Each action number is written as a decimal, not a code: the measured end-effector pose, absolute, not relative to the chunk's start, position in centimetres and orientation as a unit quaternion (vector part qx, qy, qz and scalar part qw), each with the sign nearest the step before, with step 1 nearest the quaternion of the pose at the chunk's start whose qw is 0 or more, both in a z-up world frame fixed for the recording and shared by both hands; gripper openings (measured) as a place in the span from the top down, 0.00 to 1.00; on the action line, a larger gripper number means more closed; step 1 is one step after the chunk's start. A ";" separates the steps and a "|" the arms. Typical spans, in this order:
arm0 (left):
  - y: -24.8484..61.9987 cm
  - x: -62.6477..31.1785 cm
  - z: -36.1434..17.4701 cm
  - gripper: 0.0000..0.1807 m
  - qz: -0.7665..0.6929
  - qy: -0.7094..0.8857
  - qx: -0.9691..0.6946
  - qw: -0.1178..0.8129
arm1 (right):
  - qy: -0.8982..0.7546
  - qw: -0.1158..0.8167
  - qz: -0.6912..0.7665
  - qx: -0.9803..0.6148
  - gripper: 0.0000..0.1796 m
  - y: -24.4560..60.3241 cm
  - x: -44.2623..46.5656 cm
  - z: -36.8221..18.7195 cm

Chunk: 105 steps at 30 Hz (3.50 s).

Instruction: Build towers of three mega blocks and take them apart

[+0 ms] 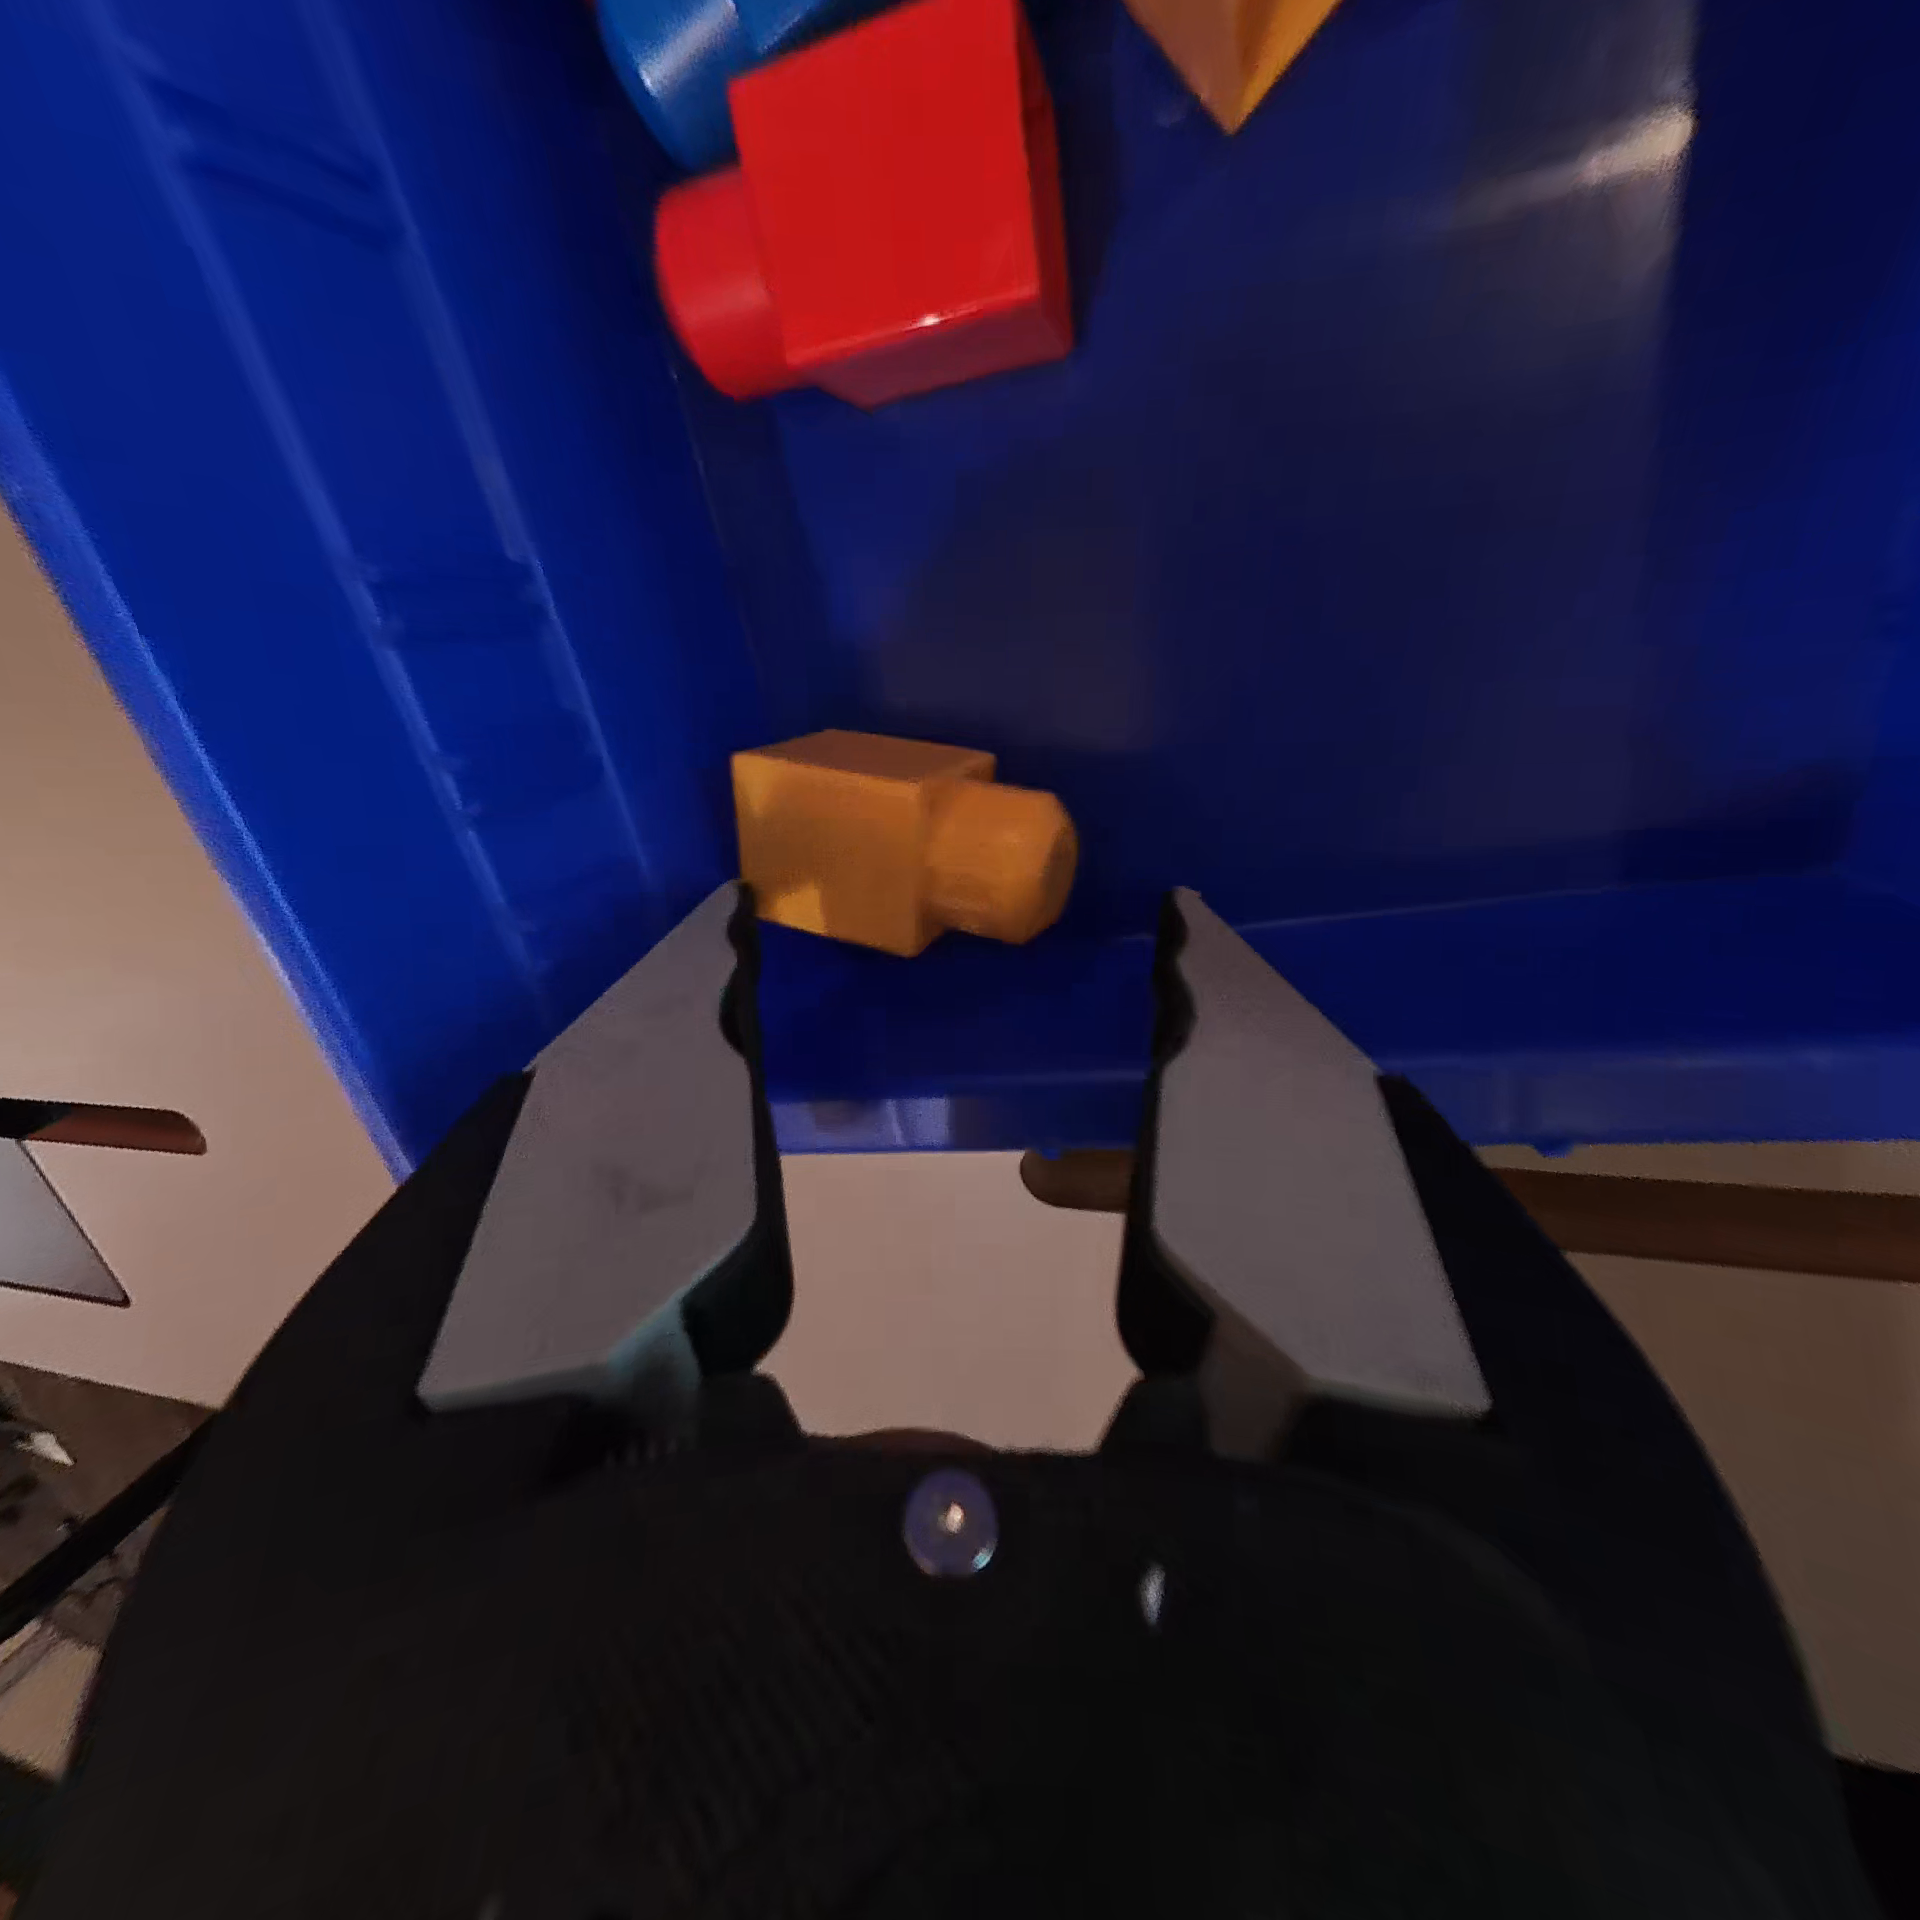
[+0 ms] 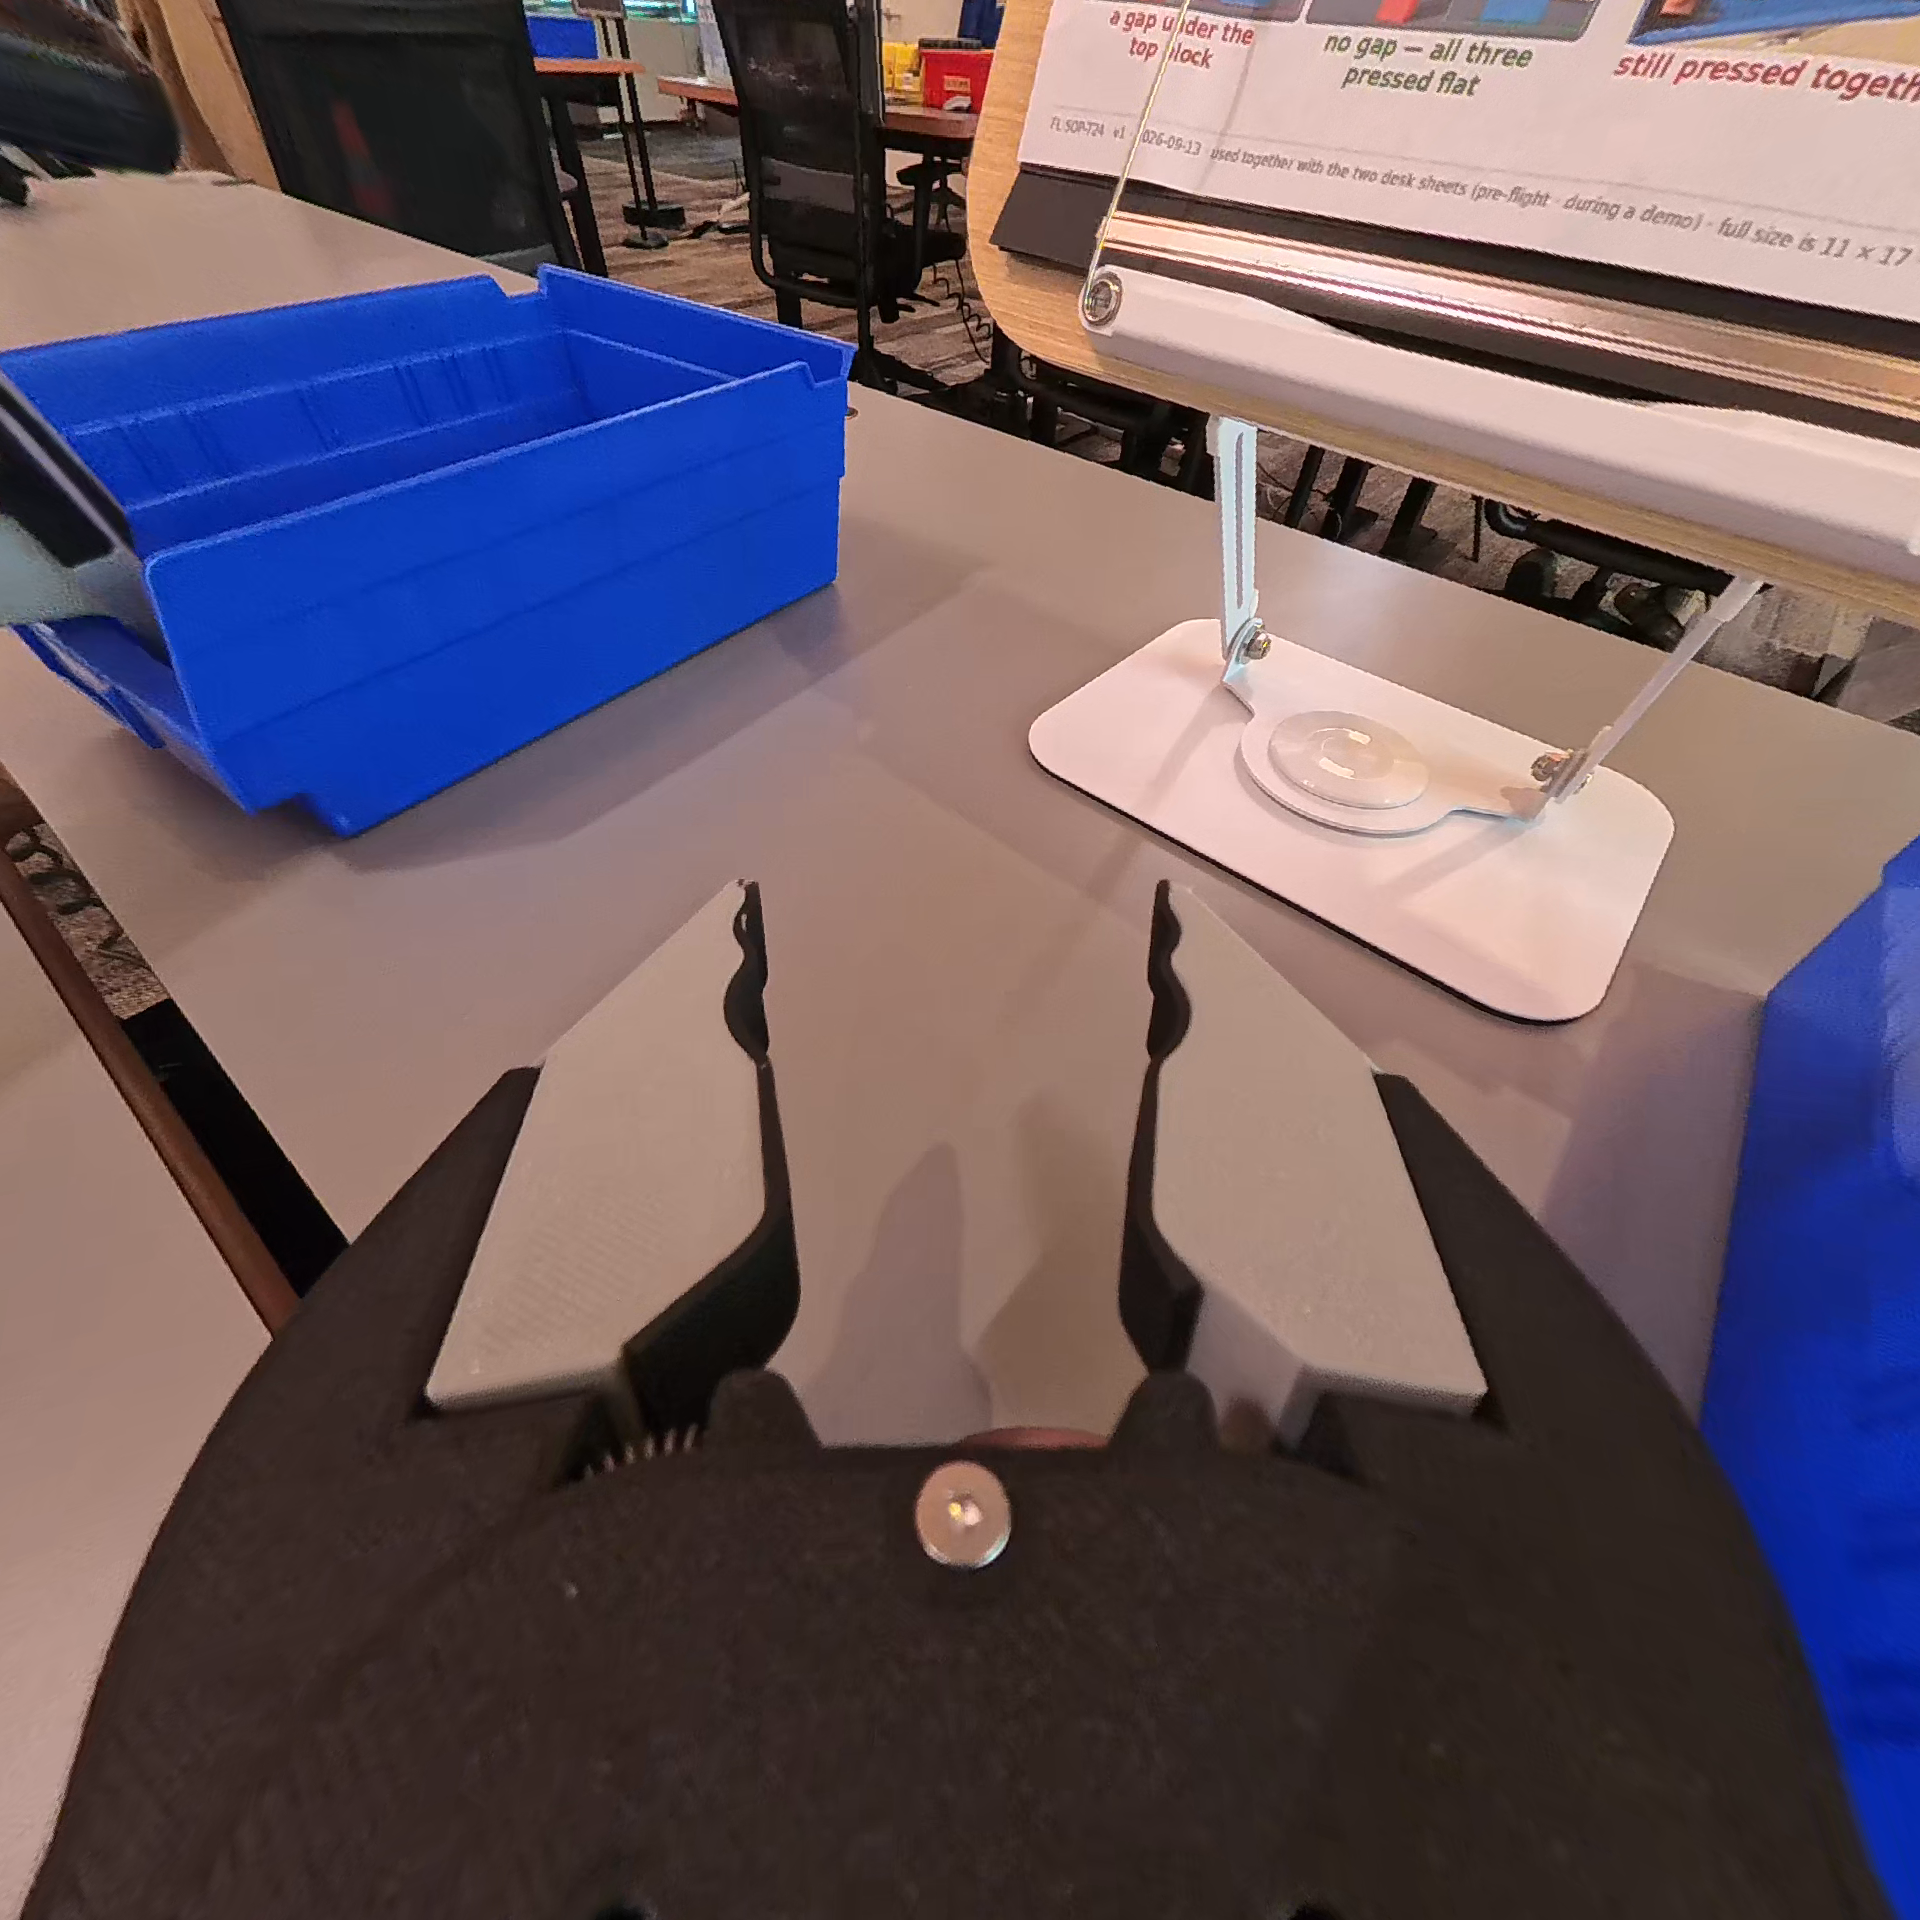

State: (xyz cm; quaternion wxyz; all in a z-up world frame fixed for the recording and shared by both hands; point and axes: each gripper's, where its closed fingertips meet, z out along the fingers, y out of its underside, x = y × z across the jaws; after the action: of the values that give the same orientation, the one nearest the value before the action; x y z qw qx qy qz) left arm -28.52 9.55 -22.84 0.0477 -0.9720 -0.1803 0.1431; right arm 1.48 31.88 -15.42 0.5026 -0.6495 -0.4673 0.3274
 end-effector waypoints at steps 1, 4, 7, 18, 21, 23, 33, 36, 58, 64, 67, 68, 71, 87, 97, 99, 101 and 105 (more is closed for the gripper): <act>9.9 -28.7 -22.9 0.59 0.145 -0.180 -0.971 0.053 | -0.468 0.503 0.327 -0.649 0.60 31.8 1.5 -15.4; 10.9 -28.3 -23.0 0.54 0.136 -0.169 -0.974 0.068 | -0.471 0.504 0.324 -0.648 0.60 31.8 1.4 -15.5; 11.3 -27.4 -23.0 0.53 0.131 -0.140 -0.980 0.057 | -0.471 0.501 0.326 -0.649 0.60 31.8 1.4 -15.5; 13.8 -25.5 -19.6 0.62 0.107 -0.069 -0.986 0.108 | -0.472 0.500 0.328 -0.649 0.60 31.7 1.4 -15.6; 13.5 -25.3 -19.4 0.64 0.098 -0.053 -0.987 0.112 | -0.472 0.499 0.330 -0.648 0.60 31.6 1.3 -15.5; 13.8 -23.8 -19.9 0.64 0.041 -0.067 -0.989 0.126 | -0.474 0.499 0.329 -0.646 0.61 31.5 1.2 -15.5; 14.5 -23.0 -23.6 0.76 0.000 -0.081 -0.989 0.121 | -0.475 0.495 0.330 -0.649 0.61 31.6 1.2 -15.8; 15.1 -22.7 -23.3 0.77 -0.021 -0.084 -0.987 0.139 | -0.478 0.493 0.328 -0.649 0.61 31.5 1.2 -15.9; 18.4 -5.6 -8.7 0.77 -0.274 0.041 -0.858 0.434 | -0.454 0.481 0.581 -0.474 0.58 24.7 1.8 -7.8; 20.5 -2.2 -13.6 0.77 -0.246 0.077 -0.887 0.384 | -0.489 0.461 0.595 -0.442 0.64 22.3 1.6 -7.8; 21.1 -1.5 -14.7 0.77 -0.252 0.082 -0.889 0.373 | -0.499 0.446 0.582 -0.462 0.62 22.3 1.0 -8.8; 21.2 -1.2 -14.9 0.77 -0.260 0.084 -0.888 0.370 | -0.505 0.444 0.576 -0.466 0.62 22.3 0.8 -9.1; 21.4 -0.8 -14.8 0.77 -0.287 0.080 -0.881 0.369 | -0.530 0.452 0.543 -0.468 0.65 22.3 0.6 -10.0; 19.8 0.0 -14.4 0.77 -0.376 0.056 -0.861 0.339 | -0.618 0.501 0.464 -0.391 0.88 19.4 0.7 -10.6; 20.6 -0.5 -15.7 1.00 -0.353 0.056 -0.865 0.353 | -0.566 0.430 0.520 -0.474 1.00 22.5 1.3 -10.8; 21.5 -1.5 -17.1 1.00 -0.309 0.036 -0.881 0.356 | -0.552 0.411 0.498 -0.528 1.00 24.3 0.6 -12.8; 22.3 -2.1 -18.4 1.00 -0.269 0.030 -0.892 0.362 | -0.556 0.403 0.459 -0.564 1.00 25.7 0.2 -15.0; 22.2 -0.1 -19.8 0.98 -0.282 0.055 -0.895 0.342 | -0.562 0.380 0.466 -0.567 1.00 26.1 -0.3 -17.0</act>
State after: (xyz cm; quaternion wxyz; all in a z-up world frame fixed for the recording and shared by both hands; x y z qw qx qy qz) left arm -0.08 22.17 -19.79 0.3419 -0.8948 0.0554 -0.2817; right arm -0.26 26.09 -17.00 0.3798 -0.5675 -0.5625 0.4662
